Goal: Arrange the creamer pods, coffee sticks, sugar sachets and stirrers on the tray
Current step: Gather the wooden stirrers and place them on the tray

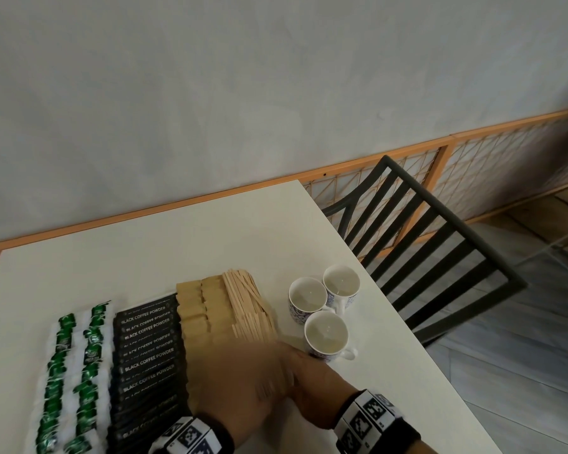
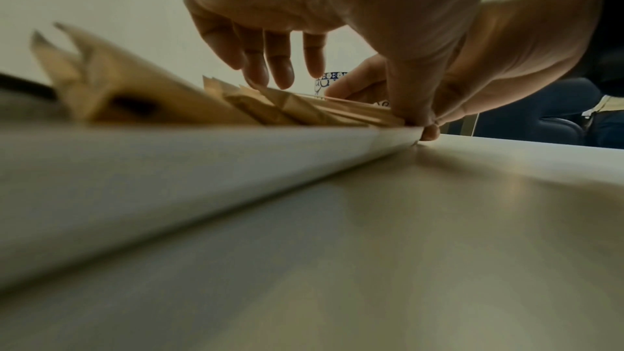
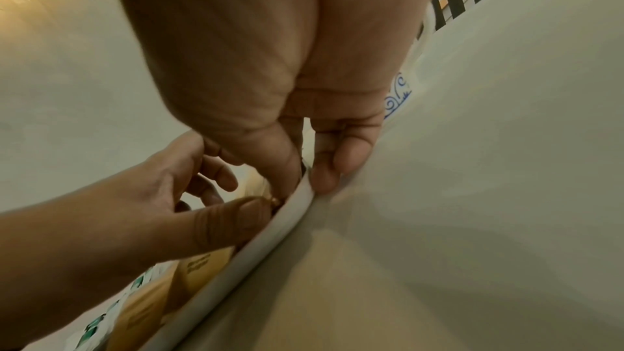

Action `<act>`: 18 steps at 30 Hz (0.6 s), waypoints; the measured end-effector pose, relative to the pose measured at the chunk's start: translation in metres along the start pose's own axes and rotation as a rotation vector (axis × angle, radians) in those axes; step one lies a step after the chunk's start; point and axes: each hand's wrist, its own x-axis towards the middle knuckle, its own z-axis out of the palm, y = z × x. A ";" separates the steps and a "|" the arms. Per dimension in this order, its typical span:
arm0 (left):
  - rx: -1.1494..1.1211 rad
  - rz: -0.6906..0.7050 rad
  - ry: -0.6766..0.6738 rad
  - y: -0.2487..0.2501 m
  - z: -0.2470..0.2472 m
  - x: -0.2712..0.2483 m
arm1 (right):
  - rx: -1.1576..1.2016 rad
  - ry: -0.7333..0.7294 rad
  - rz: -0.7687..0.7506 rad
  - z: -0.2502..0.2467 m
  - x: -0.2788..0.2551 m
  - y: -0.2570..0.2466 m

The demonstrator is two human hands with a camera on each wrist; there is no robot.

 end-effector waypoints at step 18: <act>0.094 0.083 -0.310 -0.012 -0.004 0.004 | -0.159 0.029 0.012 -0.004 0.012 -0.007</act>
